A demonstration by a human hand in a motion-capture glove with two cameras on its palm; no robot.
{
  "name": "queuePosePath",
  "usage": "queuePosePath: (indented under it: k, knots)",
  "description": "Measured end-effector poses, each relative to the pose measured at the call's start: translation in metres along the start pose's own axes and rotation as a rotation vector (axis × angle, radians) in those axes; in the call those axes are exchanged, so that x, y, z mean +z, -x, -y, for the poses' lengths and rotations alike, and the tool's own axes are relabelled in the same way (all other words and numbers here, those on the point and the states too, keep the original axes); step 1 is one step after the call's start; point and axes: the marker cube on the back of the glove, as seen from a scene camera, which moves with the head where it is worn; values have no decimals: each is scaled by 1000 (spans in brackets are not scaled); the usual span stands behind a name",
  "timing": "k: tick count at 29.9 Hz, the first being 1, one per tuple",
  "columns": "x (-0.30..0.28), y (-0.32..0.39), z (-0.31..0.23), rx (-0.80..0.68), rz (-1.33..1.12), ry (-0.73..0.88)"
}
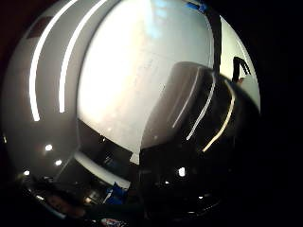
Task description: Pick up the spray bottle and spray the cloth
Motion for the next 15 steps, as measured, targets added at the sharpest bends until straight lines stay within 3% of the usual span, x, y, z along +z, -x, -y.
queuePosePath:
  k: [15]
  knots:
    - [2,41,22,-41,5,7]
